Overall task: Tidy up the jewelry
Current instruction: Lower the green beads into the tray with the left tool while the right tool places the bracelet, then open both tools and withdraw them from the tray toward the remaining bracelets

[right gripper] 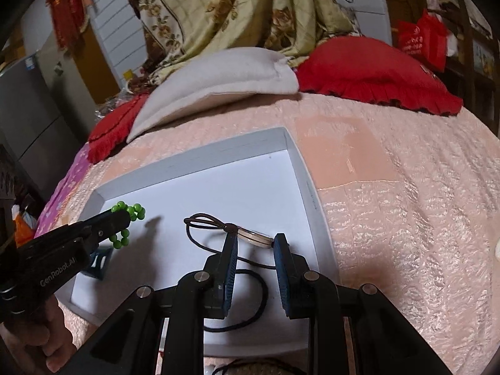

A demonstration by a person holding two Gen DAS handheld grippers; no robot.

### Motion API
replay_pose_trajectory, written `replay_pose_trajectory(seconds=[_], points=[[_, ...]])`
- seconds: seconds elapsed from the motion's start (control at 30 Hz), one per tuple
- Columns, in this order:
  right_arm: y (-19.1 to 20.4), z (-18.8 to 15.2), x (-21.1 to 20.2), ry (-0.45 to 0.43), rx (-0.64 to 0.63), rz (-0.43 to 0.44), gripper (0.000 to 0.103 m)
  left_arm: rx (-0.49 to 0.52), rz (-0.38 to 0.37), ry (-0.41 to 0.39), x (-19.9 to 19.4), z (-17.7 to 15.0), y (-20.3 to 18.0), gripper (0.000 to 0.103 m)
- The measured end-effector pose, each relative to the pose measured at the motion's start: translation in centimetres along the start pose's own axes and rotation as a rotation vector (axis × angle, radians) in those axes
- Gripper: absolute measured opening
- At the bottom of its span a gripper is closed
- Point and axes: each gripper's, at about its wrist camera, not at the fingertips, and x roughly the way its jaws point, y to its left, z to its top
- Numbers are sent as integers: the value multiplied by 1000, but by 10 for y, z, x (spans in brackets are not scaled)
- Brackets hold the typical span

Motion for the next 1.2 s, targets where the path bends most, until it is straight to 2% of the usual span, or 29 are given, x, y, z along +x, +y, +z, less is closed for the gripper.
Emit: replay_pose_trajectory(seconds=[0.03,0.07,0.1,0.13,0.17,0.33,0.47,0.67,0.77,0.93,1.03,1.2], points=[[0,1,0,-5,1,-3,23,-4,12,-1,2,1,2,8],[0,2,0,-10,5,-7,28,-7,25,1,3,2,5,8],[0,3,0,-19,12,-6,36,-10,33,3,5,3,7,10],[-1,4,-2,-32,18,-7,51,-17,48,5,6,4,9,13],[-1,4,-4,-47,22,-10,54,-20,53,6,6,5,12,15],[4,9,-17,-114,6,19,54,-16,65,-33,-7,7,17,33],[-1,9,-26,-150,13,-8,54,4,83,-42,-21,2,17,35],[-13,-1,-52,-198,51,-54,54,14,157,-70,-65,-21,18,43],[-17,-13,-71,-203,63,-72,54,16,186,-85,-87,-35,15,52],[-24,-42,-114,-221,87,-83,54,29,199,-92,-120,-57,8,53],[-26,-65,-141,-232,84,-90,59,42,200,-106,-135,-68,4,53],[-25,-96,-159,-199,1,-124,60,34,182,-104,-152,-86,8,54]])
